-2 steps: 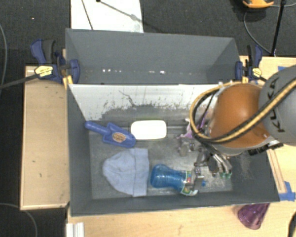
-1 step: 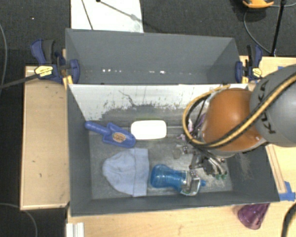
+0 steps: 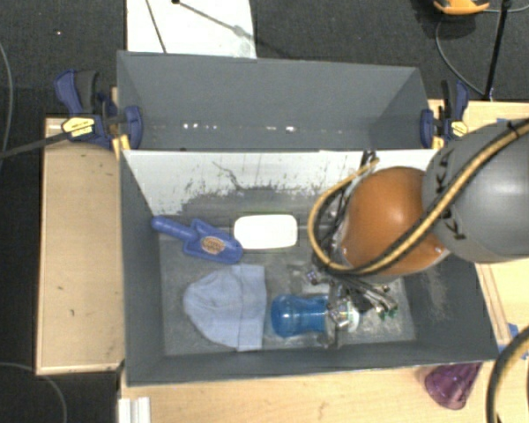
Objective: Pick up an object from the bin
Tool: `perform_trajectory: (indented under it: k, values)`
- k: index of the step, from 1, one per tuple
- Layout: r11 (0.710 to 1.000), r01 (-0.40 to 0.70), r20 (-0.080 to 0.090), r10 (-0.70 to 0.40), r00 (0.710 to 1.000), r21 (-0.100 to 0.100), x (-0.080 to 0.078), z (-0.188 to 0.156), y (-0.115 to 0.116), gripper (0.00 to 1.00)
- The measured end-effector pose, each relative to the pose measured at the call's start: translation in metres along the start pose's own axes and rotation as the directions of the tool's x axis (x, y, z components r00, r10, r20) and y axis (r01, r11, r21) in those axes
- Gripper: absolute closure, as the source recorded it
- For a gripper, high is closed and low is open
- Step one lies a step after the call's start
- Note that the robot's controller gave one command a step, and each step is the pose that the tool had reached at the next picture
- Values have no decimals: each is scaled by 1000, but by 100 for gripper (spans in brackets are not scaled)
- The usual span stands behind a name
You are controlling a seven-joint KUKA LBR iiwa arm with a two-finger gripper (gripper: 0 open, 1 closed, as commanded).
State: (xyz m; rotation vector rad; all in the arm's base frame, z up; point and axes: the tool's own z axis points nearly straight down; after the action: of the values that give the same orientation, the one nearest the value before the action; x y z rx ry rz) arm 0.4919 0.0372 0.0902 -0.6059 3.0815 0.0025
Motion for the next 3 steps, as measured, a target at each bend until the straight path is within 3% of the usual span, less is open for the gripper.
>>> perform_trajectory:
  k: [1, 2, 3]
  values:
    - [904, -428, 4, 428, 904, 2, -6, 20, 20, 100]
    - [904, -428, 4, 428, 904, 2, -6, 20, 19, 100]
    - [912, -409, 5, 409, 912, 1, -15, -72, 18, 100]
